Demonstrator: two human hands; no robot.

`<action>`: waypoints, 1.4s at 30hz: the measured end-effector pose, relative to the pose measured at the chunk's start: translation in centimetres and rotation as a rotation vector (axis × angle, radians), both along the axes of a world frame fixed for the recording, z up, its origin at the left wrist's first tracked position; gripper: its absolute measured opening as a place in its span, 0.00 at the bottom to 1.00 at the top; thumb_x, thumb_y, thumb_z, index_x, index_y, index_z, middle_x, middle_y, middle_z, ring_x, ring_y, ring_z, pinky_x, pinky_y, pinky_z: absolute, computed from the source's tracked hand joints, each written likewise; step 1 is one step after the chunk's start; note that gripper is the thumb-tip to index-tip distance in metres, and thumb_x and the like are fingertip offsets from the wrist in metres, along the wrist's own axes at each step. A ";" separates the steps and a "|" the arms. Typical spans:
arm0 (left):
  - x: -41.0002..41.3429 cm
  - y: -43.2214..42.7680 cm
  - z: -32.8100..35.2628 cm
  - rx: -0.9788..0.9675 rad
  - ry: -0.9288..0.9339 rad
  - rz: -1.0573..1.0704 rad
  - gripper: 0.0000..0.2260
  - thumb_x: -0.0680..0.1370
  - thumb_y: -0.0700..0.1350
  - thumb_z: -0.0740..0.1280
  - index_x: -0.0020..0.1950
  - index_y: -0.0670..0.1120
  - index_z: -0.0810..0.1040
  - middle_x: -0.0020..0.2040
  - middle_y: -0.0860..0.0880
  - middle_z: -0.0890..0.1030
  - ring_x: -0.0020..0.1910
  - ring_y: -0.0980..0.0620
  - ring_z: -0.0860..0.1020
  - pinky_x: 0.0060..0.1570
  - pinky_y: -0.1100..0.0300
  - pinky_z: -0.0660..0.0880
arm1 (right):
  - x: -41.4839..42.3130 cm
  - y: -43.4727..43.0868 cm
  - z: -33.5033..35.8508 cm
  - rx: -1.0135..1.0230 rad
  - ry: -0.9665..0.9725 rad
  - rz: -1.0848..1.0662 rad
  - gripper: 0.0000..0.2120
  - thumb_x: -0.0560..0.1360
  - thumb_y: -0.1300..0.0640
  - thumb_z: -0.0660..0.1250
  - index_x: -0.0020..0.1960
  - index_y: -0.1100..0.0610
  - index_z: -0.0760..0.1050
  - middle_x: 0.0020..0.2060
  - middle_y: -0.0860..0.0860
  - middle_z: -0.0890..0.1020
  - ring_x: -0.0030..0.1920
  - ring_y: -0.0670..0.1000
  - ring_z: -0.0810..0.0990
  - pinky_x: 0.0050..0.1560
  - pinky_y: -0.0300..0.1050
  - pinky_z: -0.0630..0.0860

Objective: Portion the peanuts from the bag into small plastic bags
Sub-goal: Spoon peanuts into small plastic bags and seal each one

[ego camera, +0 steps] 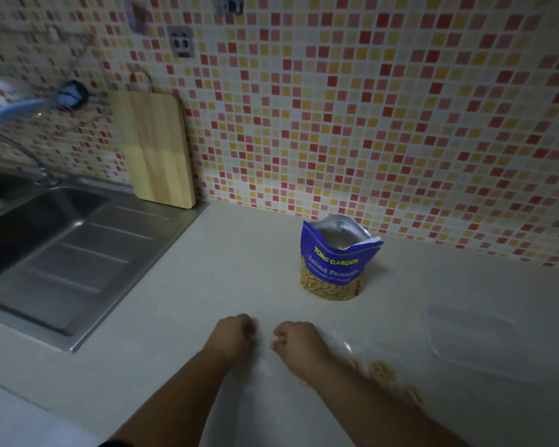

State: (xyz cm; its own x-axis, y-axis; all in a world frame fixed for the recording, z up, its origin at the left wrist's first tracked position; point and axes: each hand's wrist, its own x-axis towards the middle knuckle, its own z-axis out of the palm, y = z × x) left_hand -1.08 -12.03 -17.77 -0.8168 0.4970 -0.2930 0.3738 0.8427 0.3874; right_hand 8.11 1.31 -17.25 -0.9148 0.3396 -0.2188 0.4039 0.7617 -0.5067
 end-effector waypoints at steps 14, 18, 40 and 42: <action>-0.5 -0.8 2.9 0.363 -0.130 -0.115 0.13 0.71 0.43 0.72 0.43 0.61 0.73 0.41 0.51 0.81 0.39 0.52 0.78 0.42 0.65 0.74 | -1.1 0.3 0.8 -0.503 0.116 -0.176 0.12 0.74 0.57 0.68 0.31 0.49 0.77 0.32 0.47 0.78 0.39 0.48 0.76 0.44 0.41 0.71; -0.7 -0.6 4.5 0.523 -0.351 -0.030 0.18 0.69 0.38 0.75 0.53 0.49 0.73 0.38 0.49 0.80 0.36 0.55 0.78 0.41 0.68 0.76 | -0.8 0.8 1.8 -0.611 0.188 -0.220 0.09 0.72 0.59 0.70 0.34 0.49 0.76 0.40 0.50 0.81 0.43 0.47 0.78 0.46 0.40 0.72; -1.2 4.2 8.6 0.554 -0.621 -0.101 0.07 0.66 0.34 0.76 0.36 0.44 0.80 0.36 0.46 0.81 0.40 0.50 0.78 0.45 0.61 0.76 | 0.8 6.2 8.7 -0.692 0.181 -0.018 0.05 0.73 0.59 0.69 0.39 0.51 0.80 0.33 0.44 0.80 0.31 0.34 0.75 0.37 0.25 0.70; -1.3 4.4 9.1 0.524 -0.647 -0.143 0.07 0.67 0.33 0.75 0.37 0.43 0.79 0.35 0.48 0.81 0.38 0.52 0.77 0.41 0.65 0.75 | 0.7 6.7 9.3 -0.620 0.134 0.018 0.06 0.72 0.59 0.71 0.38 0.49 0.81 0.32 0.42 0.80 0.31 0.33 0.75 0.38 0.26 0.70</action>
State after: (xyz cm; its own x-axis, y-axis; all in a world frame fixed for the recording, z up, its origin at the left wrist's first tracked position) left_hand -2.34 -7.64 -8.71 -0.4860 0.7851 -0.3838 0.0334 0.4555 0.8896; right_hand 8.82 8.03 -7.92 -0.9523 0.1707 -0.2528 0.2960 0.3161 -0.9014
